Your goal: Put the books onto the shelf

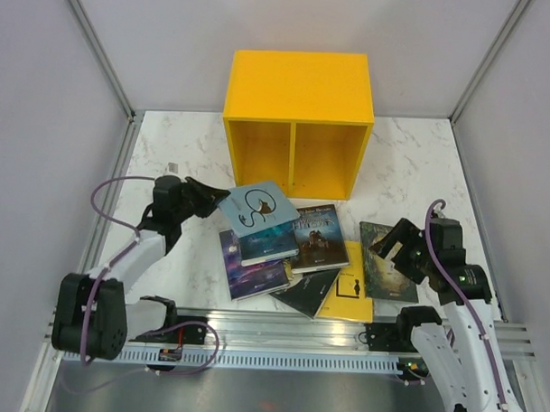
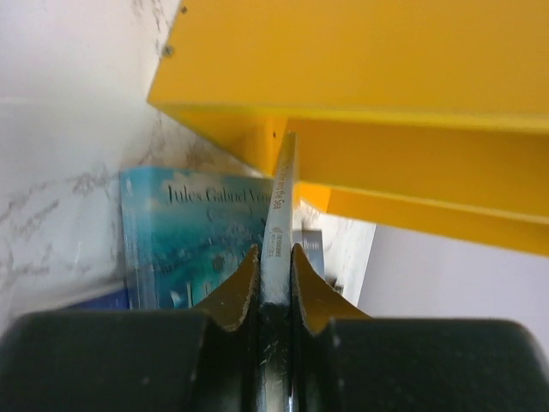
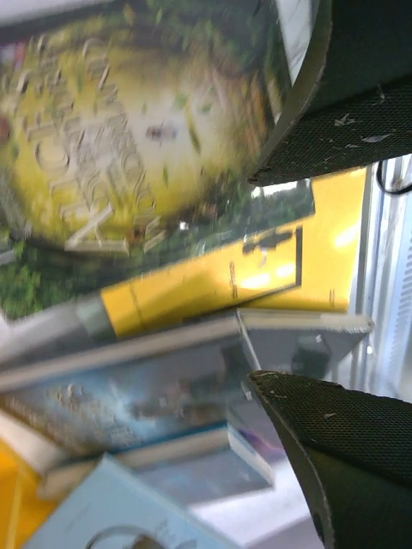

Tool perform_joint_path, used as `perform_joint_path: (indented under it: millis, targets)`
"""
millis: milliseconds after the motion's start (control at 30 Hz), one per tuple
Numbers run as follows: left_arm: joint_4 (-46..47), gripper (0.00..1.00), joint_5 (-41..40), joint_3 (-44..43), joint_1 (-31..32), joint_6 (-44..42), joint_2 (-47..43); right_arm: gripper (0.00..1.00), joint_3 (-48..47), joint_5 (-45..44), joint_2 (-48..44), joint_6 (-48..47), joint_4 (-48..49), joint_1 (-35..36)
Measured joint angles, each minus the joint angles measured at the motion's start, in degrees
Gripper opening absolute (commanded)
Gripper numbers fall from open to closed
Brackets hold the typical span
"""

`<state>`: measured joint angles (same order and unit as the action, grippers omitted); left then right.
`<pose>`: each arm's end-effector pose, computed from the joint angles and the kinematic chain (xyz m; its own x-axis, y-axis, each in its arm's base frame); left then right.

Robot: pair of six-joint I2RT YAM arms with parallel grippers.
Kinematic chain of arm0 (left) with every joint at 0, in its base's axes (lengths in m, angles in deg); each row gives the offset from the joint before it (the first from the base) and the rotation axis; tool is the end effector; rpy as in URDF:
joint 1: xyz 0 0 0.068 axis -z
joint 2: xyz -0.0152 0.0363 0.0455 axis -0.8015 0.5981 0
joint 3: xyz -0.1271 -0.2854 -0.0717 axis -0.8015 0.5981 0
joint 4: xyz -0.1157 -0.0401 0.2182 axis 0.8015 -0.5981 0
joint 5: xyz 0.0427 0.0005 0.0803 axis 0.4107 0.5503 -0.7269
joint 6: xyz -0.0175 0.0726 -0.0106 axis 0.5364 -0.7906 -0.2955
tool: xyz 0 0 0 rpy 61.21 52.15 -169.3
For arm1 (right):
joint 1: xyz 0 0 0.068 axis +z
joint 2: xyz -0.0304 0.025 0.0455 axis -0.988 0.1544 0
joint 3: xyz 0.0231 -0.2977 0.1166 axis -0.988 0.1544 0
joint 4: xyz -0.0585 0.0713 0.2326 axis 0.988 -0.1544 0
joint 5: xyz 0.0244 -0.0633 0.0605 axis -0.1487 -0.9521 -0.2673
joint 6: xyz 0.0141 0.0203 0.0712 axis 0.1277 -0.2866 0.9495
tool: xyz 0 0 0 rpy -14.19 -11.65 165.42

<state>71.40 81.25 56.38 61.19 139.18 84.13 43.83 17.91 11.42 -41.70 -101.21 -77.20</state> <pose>0.2511 -0.0536 0.2468 -0.5363 -0.7978 -0.2754 -0.2205 0.4474 -0.8667 0.0699 0.0138 0.2611 -0.6952 0.5877 -0.4139 0.3761 0.7881 0.4873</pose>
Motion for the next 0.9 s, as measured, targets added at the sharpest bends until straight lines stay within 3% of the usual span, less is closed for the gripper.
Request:
perform_joint_path:
  millis: [233, 400, 600, 900]
  targets:
    - [-16.9, 0.02, 1.4, -1.3, 0.8, -4.1, -15.7, 0.91, -1.1, 14.3, 6.0, 7.1, 14.4, 0.7]
    - [-28.2, 0.02, 2.2, -6.8, 1.2, -6.4, -19.6, 0.91, -2.2, 17.5, 11.8, 15.4, 28.3, 7.3]
    - [-41.1, 0.02, 1.1, -22.5, 2.2, -13.9, -13.0, 0.89, -9.7, 14.6, 24.9, 17.0, 36.3, 20.6]
    - [-47.9, 0.02, -3.6, -43.0, 6.0, -23.1, 2.4, 0.88, -17.1, 11.9, 35.6, 15.3, 38.8, 25.7]
